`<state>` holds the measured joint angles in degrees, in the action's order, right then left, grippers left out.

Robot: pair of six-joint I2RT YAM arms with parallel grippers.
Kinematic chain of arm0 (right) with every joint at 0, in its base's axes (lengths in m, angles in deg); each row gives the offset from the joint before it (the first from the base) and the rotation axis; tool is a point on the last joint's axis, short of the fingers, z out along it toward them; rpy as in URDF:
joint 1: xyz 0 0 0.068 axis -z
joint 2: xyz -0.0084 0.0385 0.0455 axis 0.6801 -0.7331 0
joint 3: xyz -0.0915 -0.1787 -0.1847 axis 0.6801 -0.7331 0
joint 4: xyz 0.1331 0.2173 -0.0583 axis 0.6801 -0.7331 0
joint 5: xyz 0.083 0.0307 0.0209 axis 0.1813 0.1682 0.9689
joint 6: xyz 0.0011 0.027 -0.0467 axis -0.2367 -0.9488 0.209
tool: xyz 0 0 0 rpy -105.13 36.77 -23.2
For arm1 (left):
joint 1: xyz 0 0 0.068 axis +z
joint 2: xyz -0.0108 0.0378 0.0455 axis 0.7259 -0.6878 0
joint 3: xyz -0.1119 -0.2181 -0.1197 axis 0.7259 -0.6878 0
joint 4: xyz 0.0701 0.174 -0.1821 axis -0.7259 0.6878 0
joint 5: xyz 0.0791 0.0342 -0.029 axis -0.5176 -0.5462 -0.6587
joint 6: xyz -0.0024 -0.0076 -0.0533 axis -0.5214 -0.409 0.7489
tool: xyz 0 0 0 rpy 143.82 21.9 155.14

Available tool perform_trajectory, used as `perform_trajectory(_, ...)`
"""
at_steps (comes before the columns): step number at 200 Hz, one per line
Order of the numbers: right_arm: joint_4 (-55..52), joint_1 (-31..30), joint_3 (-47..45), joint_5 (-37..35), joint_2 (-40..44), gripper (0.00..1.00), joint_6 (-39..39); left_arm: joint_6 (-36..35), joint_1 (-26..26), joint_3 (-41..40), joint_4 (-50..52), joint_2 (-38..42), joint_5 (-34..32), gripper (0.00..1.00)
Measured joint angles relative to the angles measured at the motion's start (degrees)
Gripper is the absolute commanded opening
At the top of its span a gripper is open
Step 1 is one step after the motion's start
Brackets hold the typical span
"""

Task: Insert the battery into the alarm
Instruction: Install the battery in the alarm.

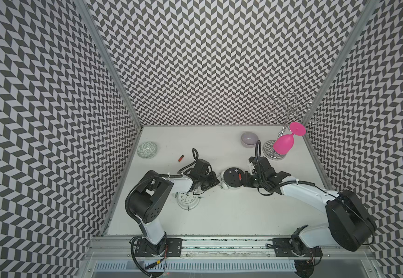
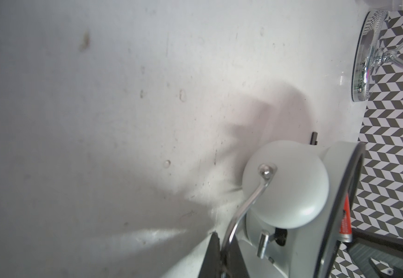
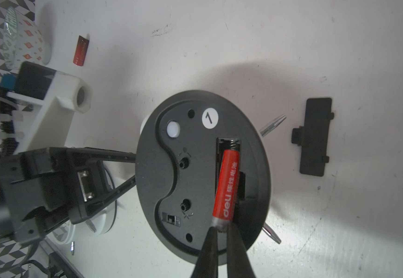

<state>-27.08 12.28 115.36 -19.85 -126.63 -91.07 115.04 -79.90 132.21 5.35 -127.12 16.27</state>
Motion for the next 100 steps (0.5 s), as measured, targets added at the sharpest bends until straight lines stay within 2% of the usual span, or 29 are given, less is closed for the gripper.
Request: perform_trajectory(100, -2.58, 0.0, 8.0, -2.71, -8.04, 0.08, 1.25, -2.49, 0.85, 1.51, 0.96, -1.09, -0.37, 0.0)
